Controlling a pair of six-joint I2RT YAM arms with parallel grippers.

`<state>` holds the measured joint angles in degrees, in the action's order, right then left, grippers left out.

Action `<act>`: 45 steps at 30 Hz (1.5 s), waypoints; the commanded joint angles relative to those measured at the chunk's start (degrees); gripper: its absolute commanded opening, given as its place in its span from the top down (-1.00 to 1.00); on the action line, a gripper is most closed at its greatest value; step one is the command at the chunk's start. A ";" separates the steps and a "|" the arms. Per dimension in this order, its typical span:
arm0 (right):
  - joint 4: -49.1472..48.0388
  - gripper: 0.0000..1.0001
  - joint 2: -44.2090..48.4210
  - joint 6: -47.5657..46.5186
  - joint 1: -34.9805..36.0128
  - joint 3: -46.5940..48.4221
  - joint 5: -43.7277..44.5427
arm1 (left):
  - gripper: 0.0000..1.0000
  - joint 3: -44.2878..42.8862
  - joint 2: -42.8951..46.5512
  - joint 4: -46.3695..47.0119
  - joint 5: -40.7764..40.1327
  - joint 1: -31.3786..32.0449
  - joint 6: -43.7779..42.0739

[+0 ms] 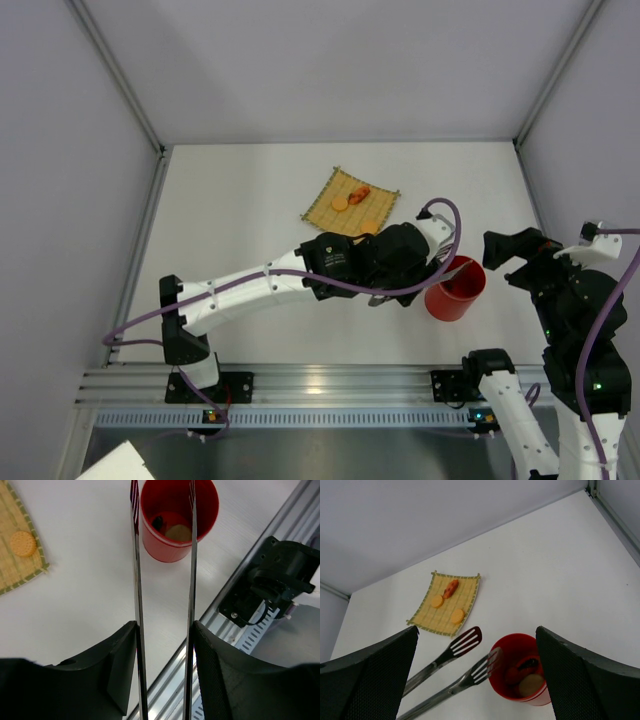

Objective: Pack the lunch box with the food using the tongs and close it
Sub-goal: Place the fake food in the packing box, then pick up the fake food from the plate.

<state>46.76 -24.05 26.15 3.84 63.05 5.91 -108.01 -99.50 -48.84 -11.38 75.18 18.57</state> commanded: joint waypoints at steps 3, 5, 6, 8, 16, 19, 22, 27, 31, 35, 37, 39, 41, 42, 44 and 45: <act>0.43 -0.99 0.59 0.22 -0.67 0.67 -0.29 | -0.05 0.25 6.94 2.87 -10.76 -1.96 2.43; 0.43 -0.99 0.59 0.22 -0.67 0.67 -0.37 | -0.07 1.21 8.09 2.52 -11.47 -5.38 2.88; 0.35 -0.99 0.59 0.30 -0.67 0.59 -0.46 | -0.07 2.61 8.88 2.43 -11.13 -6.78 3.23; 0.17 -0.99 0.59 0.30 -0.67 0.59 -0.72 | -0.08 4.64 9.76 2.52 -10.77 -11.79 3.49; -0.18 -0.99 0.15 0.57 -0.67 0.59 -1.17 | -0.12 14.57 6.79 7.09 -5.33 -25.07 2.44; -0.18 -0.99 -0.03 0.48 -0.67 0.76 -1.25 | -0.12 15.02 3.89 8.67 -4.10 -26.57 2.09; -0.09 -0.99 -0.03 0.22 -0.67 0.85 -1.08 | -0.12 14.93 1.51 9.99 -2.43 -27.10 2.00; 0.08 -0.99 -0.12 -0.14 -0.67 0.76 -0.90 | -0.12 13.88 -2.18 10.61 -1.54 -27.36 2.00; 0.08 -0.99 -0.20 -0.31 -0.67 0.76 -0.73 | -0.13 13.52 -4.47 10.69 -1.37 -27.36 1.91; 0.17 -0.99 -0.20 -0.40 -0.67 0.85 -0.81 | -0.13 13.61 -6.49 11.66 -0.67 -27.36 1.74; 0.17 -0.99 -0.20 -0.49 -0.67 0.85 -0.81 | -0.13 13.70 -6.93 12.19 -0.05 -27.36 1.74; 0.26 -0.99 -0.20 -0.57 -0.76 0.76 -0.73 | -0.13 13.70 -7.63 12.71 0.21 -27.36 1.65; 0.26 -0.99 -0.03 -0.49 -0.67 0.68 -0.73 | -0.13 13.53 -8.25 12.72 0.21 -27.45 1.65; 0.35 -0.99 -0.03 -0.57 -0.67 0.59 -0.73 | -0.13 13.61 -8.34 12.80 0.30 -27.45 1.56; 0.35 -0.99 0.23 -0.49 -0.67 0.50 -0.64 | -0.13 13.61 -8.69 12.98 0.48 -27.45 1.56; 0.35 -0.99 0.24 -0.49 -0.67 0.41 -0.64 | -0.13 13.70 -8.69 12.98 0.74 -27.45 1.56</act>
<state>46.76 -24.05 26.09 3.84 63.05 5.08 -92.62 -107.77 -39.18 -11.35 48.03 20.82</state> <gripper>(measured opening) 0.993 0.565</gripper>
